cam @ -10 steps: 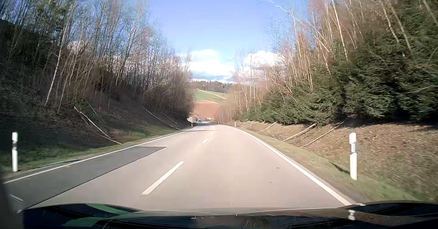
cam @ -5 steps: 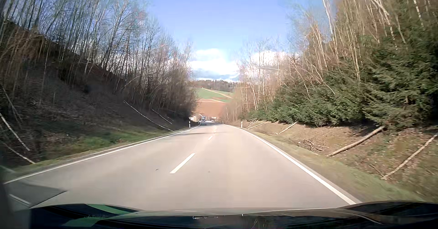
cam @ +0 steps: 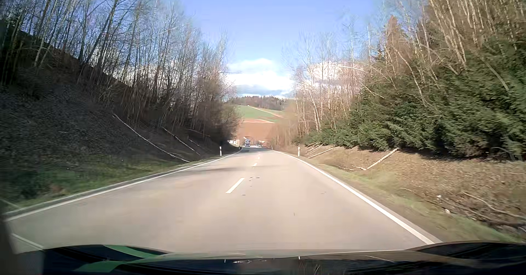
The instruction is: Follow the waypoints while adhering to traffic rules and regulations
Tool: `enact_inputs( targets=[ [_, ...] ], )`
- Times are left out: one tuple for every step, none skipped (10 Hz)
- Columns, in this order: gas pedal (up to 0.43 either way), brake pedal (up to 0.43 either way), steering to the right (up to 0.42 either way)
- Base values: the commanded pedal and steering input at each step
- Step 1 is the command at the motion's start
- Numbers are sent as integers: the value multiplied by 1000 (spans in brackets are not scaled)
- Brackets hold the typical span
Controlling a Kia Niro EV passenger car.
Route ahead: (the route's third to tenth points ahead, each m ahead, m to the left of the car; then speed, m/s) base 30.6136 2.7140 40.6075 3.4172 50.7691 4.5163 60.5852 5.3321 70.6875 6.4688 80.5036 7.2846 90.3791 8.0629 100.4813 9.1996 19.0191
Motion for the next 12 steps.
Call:
enact_inputs(
  targets=[
    [59,0,-10],
    [59,0,-10],
    [59,0,-10],
    [59,0,-10],
    [59,0,-10],
    [59,0,-10],
    [59,0,-10],
    [59,0,-9],
    [59,0,-9],
    [59,0,-10],
    [59,0,-10],
    [59,0,-9]
  ],
)
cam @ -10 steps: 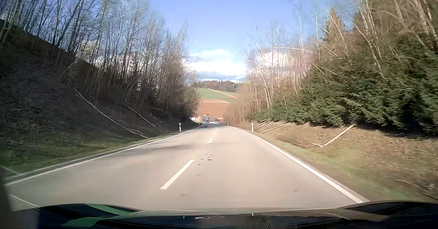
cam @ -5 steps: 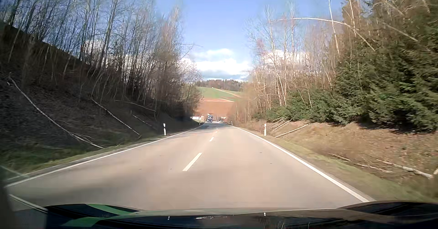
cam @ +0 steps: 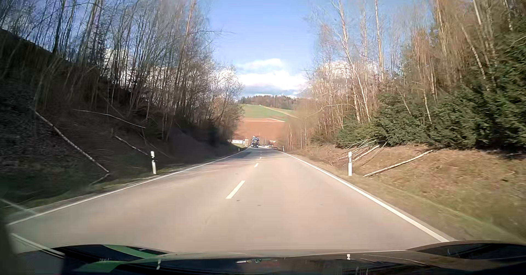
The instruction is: Follow the waypoints while adhering to traffic rules and regulations
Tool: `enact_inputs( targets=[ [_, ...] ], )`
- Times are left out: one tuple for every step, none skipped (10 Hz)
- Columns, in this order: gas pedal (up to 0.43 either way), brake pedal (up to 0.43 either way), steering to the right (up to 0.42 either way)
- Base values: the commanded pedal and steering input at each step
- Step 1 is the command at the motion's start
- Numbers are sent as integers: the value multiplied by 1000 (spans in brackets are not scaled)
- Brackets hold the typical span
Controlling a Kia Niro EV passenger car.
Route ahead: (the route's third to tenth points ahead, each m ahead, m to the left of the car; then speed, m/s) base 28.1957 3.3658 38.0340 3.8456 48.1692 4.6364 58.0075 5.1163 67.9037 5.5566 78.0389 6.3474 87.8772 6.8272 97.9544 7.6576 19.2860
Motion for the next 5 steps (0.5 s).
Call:
enact_inputs(
  targets=[
    [59,0,-10],
    [67,0,-9],
    [67,0,-8],
    [67,0,-9],
    [67,0,-8]
  ],
)
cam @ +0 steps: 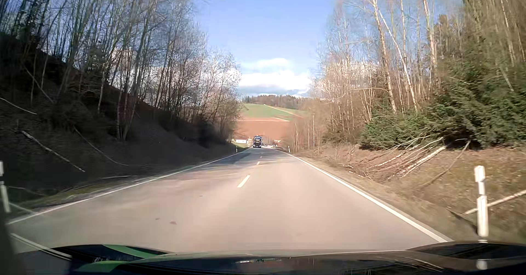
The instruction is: Follow the waypoints while adhering to traffic rules and regulations
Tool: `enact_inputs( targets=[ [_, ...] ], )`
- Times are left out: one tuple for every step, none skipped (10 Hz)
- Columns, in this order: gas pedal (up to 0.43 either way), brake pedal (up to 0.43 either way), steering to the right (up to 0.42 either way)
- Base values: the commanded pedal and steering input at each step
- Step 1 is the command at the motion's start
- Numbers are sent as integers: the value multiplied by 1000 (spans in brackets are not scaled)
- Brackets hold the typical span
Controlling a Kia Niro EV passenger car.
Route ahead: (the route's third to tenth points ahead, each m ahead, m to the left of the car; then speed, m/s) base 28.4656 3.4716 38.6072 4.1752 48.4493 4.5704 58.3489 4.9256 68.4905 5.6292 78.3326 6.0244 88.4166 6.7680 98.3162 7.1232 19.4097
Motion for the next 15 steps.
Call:
enact_inputs(
  targets=[
    [67,0,-8],
    [67,0,-8],
    [67,0,-8],
    [67,0,-8],
    [67,0,-7],
    [67,0,-7],
    [67,0,-7],
    [67,0,-7],
    [67,0,-7],
    [67,0,-7],
    [67,0,-7],
    [67,0,-6],
    [67,0,-4],
    [67,0,-4],
    [67,0,-4]
  ],
)
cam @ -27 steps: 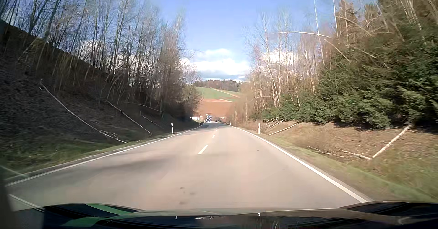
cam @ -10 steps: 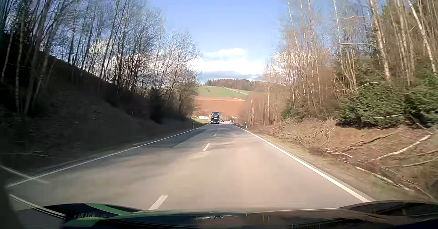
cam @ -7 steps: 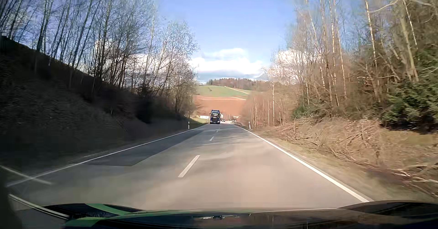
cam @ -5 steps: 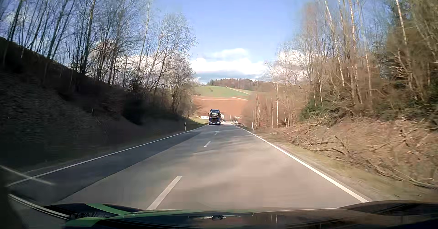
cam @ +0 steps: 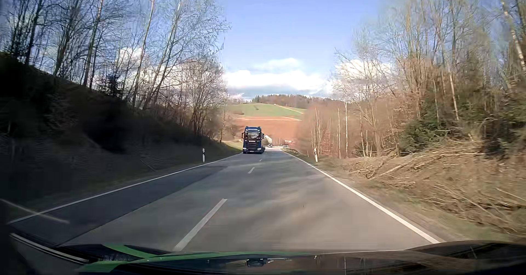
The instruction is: Follow the waypoints while adhering to traffic rules and regulations
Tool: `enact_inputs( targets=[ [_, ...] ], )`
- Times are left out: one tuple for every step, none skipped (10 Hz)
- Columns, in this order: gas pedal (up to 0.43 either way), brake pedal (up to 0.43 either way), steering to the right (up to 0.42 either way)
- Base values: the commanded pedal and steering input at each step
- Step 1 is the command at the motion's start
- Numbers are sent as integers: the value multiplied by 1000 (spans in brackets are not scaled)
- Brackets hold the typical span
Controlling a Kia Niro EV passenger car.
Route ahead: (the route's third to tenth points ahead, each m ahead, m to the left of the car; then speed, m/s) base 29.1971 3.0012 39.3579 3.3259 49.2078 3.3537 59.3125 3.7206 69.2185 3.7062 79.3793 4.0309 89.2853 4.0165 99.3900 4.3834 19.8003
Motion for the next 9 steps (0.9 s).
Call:
enact_inputs(
  targets=[
    [67,0,-4],
    [67,0,-4],
    [67,0,-5],
    [67,0,-5],
    [67,0,-5],
    [67,0,-5],
    [67,0,-5],
    [67,0,-5],
    [67,0,-6]
  ],
)
